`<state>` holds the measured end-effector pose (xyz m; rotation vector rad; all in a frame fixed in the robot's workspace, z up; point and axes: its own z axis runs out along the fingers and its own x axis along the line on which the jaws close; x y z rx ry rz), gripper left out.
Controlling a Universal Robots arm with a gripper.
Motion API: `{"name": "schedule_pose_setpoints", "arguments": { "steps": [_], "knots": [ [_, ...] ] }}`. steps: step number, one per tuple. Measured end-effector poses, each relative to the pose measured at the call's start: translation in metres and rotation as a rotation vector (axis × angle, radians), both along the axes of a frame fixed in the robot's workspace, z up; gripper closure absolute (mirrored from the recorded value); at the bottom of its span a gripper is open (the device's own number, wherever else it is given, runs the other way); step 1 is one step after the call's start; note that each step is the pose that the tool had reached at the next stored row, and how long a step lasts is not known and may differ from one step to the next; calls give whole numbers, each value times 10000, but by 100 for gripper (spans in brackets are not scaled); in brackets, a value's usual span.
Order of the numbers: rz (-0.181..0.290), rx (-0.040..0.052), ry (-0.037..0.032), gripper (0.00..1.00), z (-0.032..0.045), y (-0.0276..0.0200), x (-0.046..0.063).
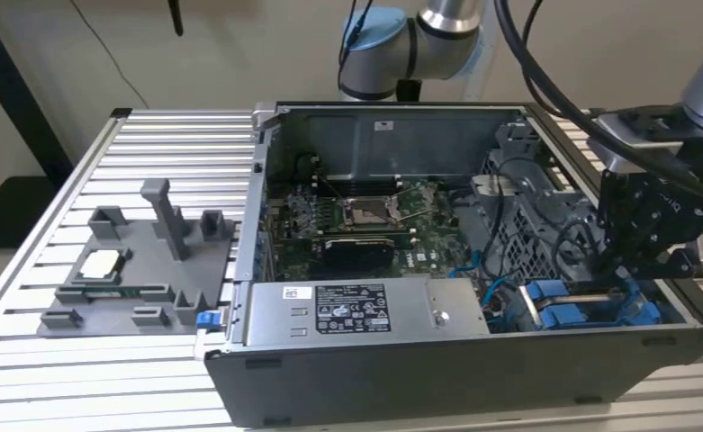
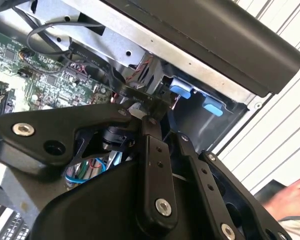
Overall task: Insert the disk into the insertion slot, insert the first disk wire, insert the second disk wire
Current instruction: 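Insert the first disk wire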
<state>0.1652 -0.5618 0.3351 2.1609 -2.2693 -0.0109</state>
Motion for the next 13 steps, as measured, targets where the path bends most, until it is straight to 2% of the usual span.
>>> {"name": "schedule_pose_setpoints", "arguments": {
  "steps": [7, 8, 9, 13],
  "knots": [
    [-6, 25, 0, 80, -23, 1, -4],
    [-8, 23, 0, 80, -14, 2, -4],
    [-9, 20, 0, 74, 4, 1, -4],
    [-12, 14, 0, 74, 99, 1, -4]
  ]
}}
